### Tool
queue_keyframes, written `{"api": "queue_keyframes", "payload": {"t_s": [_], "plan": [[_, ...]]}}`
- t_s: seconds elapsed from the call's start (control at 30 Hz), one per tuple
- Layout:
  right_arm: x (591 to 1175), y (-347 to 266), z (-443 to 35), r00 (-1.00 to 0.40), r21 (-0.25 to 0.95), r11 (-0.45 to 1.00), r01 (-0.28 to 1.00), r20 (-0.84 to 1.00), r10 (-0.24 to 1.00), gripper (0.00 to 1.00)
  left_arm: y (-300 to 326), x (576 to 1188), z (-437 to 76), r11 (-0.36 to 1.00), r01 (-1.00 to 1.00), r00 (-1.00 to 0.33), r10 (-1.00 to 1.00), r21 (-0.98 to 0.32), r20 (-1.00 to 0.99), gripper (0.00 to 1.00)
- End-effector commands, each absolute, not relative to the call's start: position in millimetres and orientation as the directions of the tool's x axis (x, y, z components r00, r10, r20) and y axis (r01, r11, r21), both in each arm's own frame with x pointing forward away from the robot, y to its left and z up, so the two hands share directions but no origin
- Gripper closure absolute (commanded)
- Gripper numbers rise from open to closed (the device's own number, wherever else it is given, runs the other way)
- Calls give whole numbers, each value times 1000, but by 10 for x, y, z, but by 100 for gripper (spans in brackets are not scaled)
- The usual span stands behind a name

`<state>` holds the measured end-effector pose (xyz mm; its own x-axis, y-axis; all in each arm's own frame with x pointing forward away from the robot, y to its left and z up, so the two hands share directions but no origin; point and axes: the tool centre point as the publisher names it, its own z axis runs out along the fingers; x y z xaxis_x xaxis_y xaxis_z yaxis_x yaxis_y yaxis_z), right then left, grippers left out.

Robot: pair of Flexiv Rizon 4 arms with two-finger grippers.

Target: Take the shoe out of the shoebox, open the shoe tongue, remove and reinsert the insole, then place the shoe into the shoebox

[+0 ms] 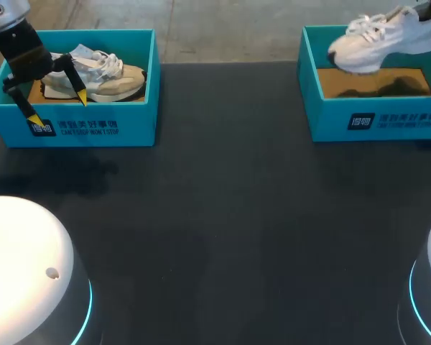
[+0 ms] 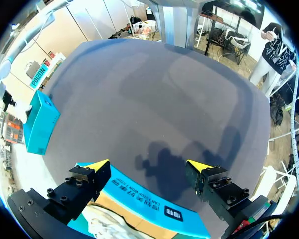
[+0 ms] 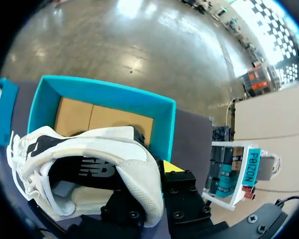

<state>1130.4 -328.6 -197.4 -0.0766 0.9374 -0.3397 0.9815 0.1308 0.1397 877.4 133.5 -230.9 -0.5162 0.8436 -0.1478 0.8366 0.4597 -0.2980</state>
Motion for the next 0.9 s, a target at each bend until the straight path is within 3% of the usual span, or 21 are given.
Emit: {"api": "queue_keyframes", "payload": {"t_s": [0.03, 0.33, 0.9], "plan": [[11290, -3374, -1977, 101, 185, -51, 981, -269, 958, 100, 1338, 8766, -2306, 460, 837, -516, 844, -296, -147, 0], [11204, -3299, -2073, 227, 190, -174, 966, -309, 924, 100, 1338, 8766, -2306, 460, 837, -516, 844, -296, -147, 0], [10995, -3363, -2435, 272, 116, -249, 962, -286, 919, 100, 1338, 8766, -2306, 460, 837, -516, 844, -296, -147, 0]]}}
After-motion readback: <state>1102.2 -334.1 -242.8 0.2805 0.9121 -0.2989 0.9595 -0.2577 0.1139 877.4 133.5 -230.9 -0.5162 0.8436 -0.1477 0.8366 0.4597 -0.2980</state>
